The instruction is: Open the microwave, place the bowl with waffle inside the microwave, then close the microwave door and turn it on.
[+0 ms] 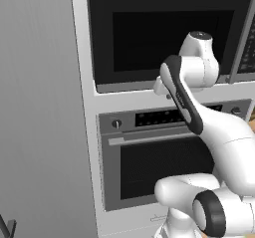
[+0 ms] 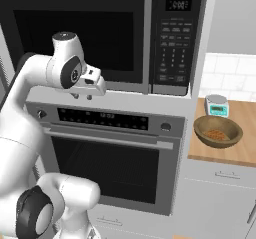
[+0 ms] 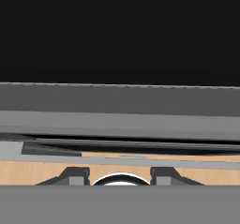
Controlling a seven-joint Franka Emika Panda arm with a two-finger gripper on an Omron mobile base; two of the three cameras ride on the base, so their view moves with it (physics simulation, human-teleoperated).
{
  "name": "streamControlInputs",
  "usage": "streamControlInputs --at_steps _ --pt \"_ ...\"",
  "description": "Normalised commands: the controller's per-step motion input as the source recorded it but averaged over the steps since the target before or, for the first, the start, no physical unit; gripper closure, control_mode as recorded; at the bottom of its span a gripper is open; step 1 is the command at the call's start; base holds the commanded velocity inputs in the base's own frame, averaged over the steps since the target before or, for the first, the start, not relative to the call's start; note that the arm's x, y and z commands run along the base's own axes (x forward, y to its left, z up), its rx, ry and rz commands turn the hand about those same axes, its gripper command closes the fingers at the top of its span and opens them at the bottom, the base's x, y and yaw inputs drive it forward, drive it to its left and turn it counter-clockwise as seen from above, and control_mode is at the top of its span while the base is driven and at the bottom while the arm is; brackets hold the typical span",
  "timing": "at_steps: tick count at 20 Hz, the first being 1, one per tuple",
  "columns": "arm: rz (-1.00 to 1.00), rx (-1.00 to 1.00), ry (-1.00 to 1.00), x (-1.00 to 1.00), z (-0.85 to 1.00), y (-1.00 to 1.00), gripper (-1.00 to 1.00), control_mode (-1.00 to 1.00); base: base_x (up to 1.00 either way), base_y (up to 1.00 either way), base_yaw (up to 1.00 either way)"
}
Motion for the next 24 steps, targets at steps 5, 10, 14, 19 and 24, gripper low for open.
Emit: streamControlInputs --at_steps 5,10,14,19,24 --pt "0.0 0.0 0.0 -0.3 -0.04 0.0 -1.0 -1.0 0.0 0.0 0.0" --pt "0.0 -0.03 0.0 -0.5 -0.34 0.0 -1.0 -1.0 0.0 0.0 0.0" --pt "0.0 -0.03 0.0 -0.45 -0.38 0.04 -1.0 -1.0 0.0 0.0 0.0" --pt "0.0 0.0 -0.05 -0.49 -0.14 0.0 -1.0 -1.0 0.0 0.0 0.0" --pt "0.0 0.0 -0.01 -0.09 0.0 0.0 -1.0 1.0 -0.29 -0.16 0.0"
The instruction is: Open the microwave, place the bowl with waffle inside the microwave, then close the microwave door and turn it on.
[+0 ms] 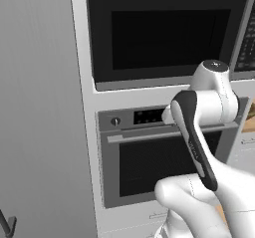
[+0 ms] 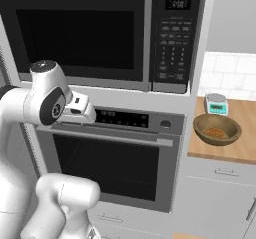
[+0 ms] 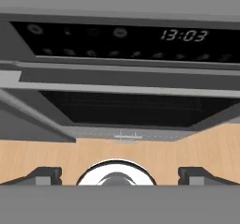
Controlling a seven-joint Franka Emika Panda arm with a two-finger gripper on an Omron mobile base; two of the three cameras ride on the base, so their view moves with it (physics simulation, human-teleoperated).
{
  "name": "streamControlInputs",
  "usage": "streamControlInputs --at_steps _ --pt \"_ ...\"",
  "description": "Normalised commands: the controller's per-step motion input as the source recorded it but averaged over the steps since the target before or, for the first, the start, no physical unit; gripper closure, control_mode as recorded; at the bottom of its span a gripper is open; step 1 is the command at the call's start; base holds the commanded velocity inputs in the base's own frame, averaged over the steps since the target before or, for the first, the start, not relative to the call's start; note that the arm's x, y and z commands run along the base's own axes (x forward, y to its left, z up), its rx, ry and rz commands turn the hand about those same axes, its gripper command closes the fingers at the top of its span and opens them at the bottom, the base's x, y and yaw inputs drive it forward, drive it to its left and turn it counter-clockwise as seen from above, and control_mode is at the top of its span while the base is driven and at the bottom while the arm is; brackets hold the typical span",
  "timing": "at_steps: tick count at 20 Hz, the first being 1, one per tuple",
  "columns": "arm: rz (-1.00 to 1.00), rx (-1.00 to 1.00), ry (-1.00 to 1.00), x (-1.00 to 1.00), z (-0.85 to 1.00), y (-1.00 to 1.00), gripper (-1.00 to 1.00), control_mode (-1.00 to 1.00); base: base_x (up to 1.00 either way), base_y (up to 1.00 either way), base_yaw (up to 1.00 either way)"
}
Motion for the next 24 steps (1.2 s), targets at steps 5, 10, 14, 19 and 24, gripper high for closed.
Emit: streamControlInputs --at_steps 5,10,14,19,24 --pt "0.0 0.0 0.0 0.0 0.0 0.0 -1.0 1.0 -0.18 -0.4 0.03" --pt "0.0 0.0 0.0 0.0 0.0 0.0 -1.0 1.0 -0.06 -0.5 0.11" --pt "0.0 0.0 0.0 0.0 0.0 0.0 -1.0 1.0 -0.06 -0.55 0.16" --pt "0.0 0.0 0.0 0.0 0.0 0.0 -1.0 1.0 -0.06 -0.57 0.2" --pt "0.0 0.0 0.0 0.0 0.0 0.0 -1.0 1.0 -0.11 -0.57 0.21"
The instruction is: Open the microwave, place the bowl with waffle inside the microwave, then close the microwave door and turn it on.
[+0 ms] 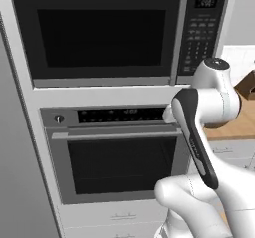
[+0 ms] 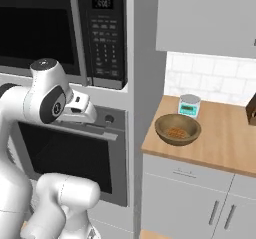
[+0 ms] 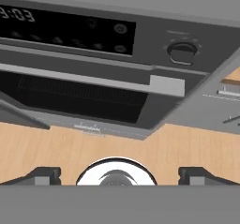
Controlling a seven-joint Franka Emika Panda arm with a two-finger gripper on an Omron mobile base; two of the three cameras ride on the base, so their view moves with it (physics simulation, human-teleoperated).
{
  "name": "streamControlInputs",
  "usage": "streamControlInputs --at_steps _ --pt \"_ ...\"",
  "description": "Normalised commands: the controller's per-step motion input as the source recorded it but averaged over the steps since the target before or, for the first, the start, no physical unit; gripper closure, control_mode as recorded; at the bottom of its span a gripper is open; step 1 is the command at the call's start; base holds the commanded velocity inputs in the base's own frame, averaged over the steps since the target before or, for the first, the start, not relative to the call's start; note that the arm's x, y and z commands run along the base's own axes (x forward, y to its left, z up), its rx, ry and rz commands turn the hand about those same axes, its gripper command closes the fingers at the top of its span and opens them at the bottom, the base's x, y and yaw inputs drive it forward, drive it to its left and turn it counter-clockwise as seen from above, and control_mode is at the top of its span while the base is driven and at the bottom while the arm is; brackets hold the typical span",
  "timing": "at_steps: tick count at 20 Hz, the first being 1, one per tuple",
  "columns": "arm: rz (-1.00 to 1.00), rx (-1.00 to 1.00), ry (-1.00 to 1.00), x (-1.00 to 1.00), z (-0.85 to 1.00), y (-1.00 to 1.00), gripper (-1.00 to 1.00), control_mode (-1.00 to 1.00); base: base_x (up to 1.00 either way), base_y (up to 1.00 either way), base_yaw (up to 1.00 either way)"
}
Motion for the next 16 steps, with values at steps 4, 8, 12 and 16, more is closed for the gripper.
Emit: streamControlInputs --at_steps 4,8,12,16 --pt "0.0 0.0 0.0 0.0 0.0 0.0 -1.0 1.0 -0.12 -0.54 0.22" --pt "0.0 0.0 0.0 0.0 0.0 0.0 -1.0 1.0 -0.12 -0.5 0.24" --pt "0.0 0.0 0.0 0.0 0.0 0.0 -1.0 1.0 -0.14 -0.5 0.28" --pt "0.0 0.0 0.0 0.0 0.0 0.0 -1.0 1.0 -0.11 -0.42 0.31"
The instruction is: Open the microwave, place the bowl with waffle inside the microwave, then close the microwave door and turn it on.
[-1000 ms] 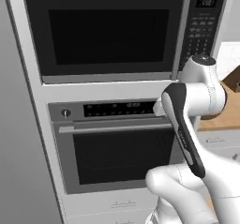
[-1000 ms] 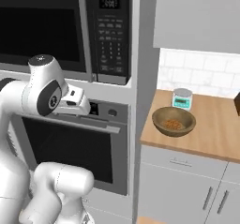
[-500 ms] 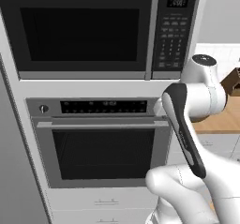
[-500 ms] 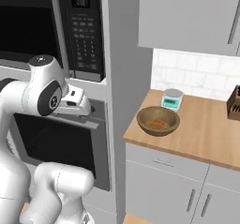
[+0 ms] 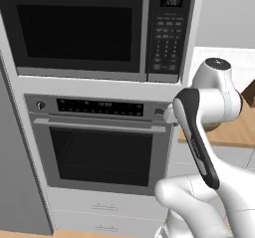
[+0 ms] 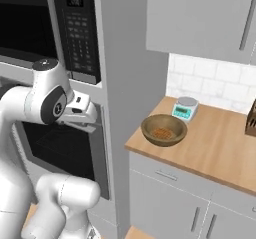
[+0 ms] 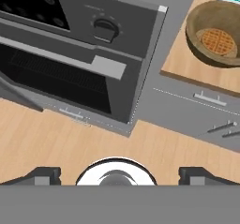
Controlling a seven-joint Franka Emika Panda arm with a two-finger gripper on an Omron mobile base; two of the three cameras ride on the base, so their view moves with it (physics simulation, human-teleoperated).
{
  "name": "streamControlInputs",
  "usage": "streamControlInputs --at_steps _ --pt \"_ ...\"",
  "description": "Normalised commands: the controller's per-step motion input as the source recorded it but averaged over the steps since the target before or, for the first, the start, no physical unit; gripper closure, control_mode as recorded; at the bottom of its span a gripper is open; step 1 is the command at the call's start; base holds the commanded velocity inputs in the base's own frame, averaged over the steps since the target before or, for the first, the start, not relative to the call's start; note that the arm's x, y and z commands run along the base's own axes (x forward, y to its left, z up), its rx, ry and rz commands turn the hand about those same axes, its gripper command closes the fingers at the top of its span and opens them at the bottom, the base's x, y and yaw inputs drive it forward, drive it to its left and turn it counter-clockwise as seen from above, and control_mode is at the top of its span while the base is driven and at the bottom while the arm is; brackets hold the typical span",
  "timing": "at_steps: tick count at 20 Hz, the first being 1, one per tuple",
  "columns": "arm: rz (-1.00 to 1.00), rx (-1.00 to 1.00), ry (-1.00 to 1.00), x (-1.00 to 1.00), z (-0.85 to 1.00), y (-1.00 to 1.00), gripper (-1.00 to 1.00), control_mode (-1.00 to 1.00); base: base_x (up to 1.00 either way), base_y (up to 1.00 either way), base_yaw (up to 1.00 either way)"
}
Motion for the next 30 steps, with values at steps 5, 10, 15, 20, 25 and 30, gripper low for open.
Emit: streamControlInputs --at_steps 5,10,15,20,25,30 --pt "0.0 0.0 0.0 0.0 0.0 0.0 -1.0 1.0 -0.02 -0.18 0.3" --pt "0.16 -0.02 -0.08 0.0 0.0 0.0 -1.0 -1.0 0.0 0.0 0.0" --pt "0.0 0.0 -0.22 0.0 0.16 0.15 -1.0 -1.0 0.0 0.0 0.0" --pt "-0.03 0.0 -0.31 0.0 0.38 0.3 -1.0 -1.0 0.0 0.0 0.0" --pt "-0.05 0.0 -0.31 0.0 0.46 0.19 -1.0 -1.0 0.0 0.0 0.0" --pt "-0.12 0.0 -0.29 0.01 0.43 0.37 -1.0 -1.0 0.0 0.0 0.0"
